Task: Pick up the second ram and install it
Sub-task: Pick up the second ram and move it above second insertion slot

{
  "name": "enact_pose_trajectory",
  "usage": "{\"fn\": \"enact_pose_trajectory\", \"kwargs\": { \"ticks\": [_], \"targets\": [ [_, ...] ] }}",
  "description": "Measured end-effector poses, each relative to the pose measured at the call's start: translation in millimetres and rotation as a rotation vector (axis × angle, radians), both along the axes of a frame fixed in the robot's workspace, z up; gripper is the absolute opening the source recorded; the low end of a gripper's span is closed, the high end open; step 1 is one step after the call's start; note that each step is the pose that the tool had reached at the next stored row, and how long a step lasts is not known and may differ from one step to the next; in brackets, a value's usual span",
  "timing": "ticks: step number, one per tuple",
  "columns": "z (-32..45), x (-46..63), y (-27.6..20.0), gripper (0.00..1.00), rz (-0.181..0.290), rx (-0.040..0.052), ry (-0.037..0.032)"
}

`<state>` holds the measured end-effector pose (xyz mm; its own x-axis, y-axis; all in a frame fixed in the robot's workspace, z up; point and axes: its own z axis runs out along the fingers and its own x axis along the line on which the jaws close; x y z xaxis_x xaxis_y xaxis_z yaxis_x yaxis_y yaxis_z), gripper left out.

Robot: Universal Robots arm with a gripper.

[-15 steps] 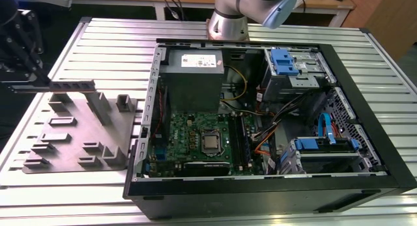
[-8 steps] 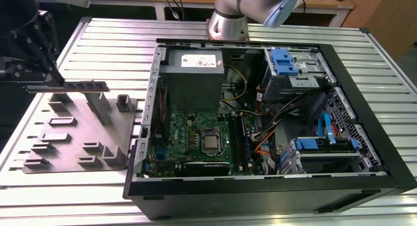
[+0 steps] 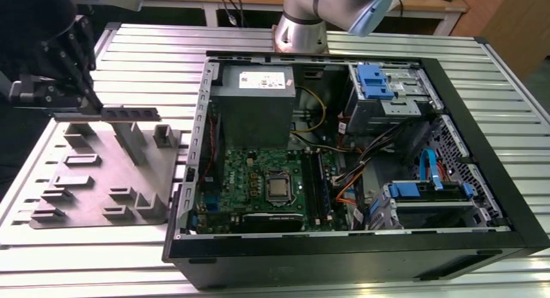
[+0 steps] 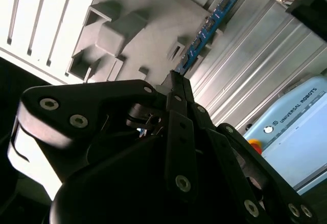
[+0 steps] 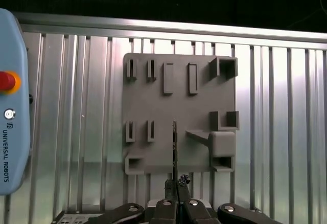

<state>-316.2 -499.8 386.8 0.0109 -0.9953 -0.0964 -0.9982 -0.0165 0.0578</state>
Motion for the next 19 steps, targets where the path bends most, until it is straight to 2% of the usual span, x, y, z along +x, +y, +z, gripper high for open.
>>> {"fn": "enact_pose_trajectory", "kwargs": {
  "ticks": [7,19],
  "targets": [
    [0.0,22.3,0.0,0.08,-0.002,0.0000,0.0000],
    [-0.1,66.7,0.0,0.08,-0.003,-0.0001,0.0000]
  ]
}}
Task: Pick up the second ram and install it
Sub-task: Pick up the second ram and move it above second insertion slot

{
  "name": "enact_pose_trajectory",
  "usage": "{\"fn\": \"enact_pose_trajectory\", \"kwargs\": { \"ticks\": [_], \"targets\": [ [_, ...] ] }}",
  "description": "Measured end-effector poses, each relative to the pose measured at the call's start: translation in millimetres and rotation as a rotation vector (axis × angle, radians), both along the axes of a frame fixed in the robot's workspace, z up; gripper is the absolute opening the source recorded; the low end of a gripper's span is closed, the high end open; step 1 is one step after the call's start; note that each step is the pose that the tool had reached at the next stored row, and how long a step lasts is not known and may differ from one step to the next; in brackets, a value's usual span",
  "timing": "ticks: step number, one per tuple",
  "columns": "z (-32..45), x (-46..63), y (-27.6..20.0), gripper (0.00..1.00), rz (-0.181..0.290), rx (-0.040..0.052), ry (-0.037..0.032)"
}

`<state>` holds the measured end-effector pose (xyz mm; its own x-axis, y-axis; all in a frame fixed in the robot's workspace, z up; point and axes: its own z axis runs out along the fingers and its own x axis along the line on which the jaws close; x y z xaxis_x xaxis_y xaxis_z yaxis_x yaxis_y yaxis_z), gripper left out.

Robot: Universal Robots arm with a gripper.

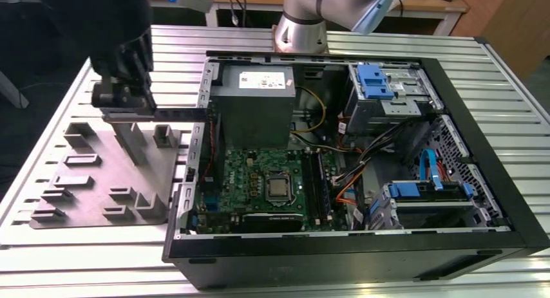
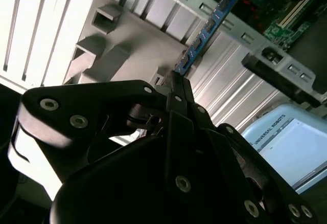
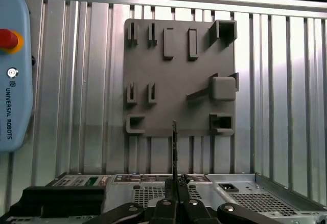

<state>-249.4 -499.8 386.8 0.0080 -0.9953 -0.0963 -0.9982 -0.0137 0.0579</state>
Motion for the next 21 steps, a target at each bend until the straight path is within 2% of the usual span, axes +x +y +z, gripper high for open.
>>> {"fn": "enact_pose_trajectory", "kwargs": {
  "ticks": [21],
  "targets": [
    [-1.3,87.0,0.1,0.08,0.000,0.0000,0.0001]
  ]
}}
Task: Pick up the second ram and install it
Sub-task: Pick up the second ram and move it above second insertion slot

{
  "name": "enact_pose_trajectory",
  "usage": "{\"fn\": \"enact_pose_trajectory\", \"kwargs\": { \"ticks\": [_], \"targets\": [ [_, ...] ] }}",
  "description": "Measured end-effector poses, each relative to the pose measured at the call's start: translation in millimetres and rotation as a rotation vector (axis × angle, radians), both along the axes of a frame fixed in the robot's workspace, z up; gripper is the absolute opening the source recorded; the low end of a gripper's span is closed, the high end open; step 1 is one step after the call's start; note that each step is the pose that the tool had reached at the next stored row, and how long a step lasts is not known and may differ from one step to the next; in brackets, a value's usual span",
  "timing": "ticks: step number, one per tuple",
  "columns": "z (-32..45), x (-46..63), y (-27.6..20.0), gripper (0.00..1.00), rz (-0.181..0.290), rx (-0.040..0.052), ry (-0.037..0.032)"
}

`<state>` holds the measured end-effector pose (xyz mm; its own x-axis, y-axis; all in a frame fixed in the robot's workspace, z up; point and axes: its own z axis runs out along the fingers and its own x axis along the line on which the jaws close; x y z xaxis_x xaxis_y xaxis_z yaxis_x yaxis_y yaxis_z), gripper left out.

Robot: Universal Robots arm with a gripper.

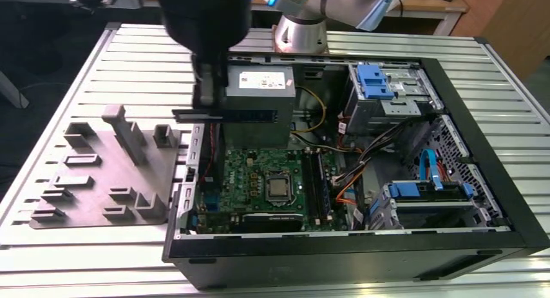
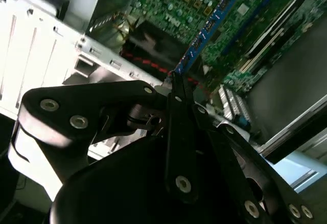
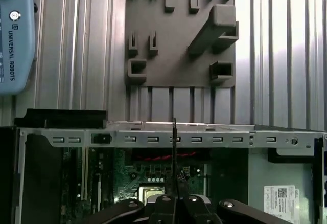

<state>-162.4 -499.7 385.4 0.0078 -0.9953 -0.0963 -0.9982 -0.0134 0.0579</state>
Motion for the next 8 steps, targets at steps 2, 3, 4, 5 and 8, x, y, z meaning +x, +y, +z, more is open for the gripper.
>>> {"fn": "enact_pose_trajectory", "kwargs": {
  "ticks": [2,3,4,5,8],
  "targets": [
    [-0.1,8.9,0.0,0.08,0.000,0.0000,0.0000],
    [-0.3,13.5,0.0,0.08,0.000,0.0001,-0.0001],
    [-0.4,18.3,0.0,0.08,0.000,0.0001,0.0000],
    [-0.4,22.8,0.0,0.08,0.000,0.0000,0.0000],
    [-0.6,35.4,0.1,0.08,0.000,0.0001,0.0000]
  ]
}}
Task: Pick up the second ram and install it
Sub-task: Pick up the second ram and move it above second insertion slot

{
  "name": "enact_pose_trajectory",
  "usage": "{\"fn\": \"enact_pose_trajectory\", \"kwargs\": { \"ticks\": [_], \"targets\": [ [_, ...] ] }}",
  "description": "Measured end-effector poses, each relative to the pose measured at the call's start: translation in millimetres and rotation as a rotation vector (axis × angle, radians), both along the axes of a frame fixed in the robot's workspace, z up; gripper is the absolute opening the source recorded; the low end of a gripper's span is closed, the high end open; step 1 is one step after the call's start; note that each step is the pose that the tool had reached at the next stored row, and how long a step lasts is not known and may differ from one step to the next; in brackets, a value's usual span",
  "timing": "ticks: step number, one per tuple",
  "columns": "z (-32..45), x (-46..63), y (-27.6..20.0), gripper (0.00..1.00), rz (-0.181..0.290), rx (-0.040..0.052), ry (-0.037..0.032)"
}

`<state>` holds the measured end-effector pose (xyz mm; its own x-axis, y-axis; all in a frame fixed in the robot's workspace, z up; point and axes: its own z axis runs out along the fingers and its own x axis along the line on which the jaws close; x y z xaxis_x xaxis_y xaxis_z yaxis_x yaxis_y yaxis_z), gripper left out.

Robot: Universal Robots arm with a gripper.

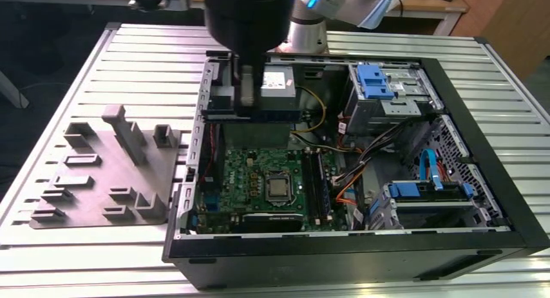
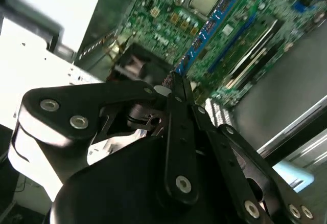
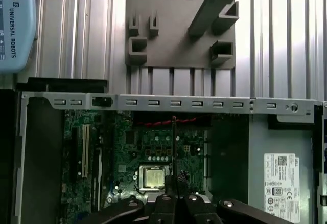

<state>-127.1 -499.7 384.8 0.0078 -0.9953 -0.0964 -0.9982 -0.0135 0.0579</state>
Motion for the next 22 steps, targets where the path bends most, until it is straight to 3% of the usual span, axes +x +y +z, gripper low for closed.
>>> {"fn": "enact_pose_trajectory", "kwargs": {
  "ticks": [9,22],
  "targets": [
    [-2.5,30.7,1.9,0.08,0.000,0.0000,0.0000],
    [-18.5,50.8,8.1,0.08,0.000,0.0002,-0.0001]
  ]
}}
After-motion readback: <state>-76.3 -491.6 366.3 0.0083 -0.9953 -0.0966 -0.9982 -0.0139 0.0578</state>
